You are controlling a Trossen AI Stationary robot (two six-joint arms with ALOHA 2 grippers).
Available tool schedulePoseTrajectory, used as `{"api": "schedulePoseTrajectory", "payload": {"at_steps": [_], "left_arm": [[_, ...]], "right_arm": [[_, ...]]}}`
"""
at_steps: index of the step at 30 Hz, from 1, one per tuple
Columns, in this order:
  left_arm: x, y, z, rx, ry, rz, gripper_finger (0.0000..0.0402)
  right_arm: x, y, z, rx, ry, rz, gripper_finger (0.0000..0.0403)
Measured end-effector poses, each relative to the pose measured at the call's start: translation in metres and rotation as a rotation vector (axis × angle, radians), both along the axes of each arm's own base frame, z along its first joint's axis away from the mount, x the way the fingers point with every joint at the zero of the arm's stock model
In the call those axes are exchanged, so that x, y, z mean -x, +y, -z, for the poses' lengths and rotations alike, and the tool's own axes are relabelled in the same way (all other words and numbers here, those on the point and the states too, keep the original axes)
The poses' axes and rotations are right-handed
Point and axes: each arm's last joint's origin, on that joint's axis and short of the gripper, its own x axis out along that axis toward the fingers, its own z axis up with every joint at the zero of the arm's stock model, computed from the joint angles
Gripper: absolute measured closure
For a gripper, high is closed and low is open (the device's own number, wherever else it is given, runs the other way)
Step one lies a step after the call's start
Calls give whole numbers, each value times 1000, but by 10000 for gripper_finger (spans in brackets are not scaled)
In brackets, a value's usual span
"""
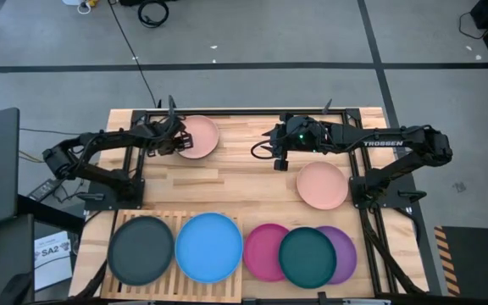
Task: Place and stack plates onto a shelf
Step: Stack the left light orange plate on top of the blue plate on the shelf
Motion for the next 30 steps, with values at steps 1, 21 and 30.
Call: {"api": "schedulePoseTrajectory", "payload": {"at_steps": [1, 21, 30], "left_arm": [[0, 0, 2, 16, 4, 1, 252], [-15, 9, 15, 17, -79, 90, 365], [-30, -3, 14, 7, -119, 183, 368]], "right_arm": [[0, 0, 0, 0, 0, 0, 220], [1, -8, 0, -8, -7, 31, 220], [-5, -35, 8, -205, -106, 118, 220]]}}
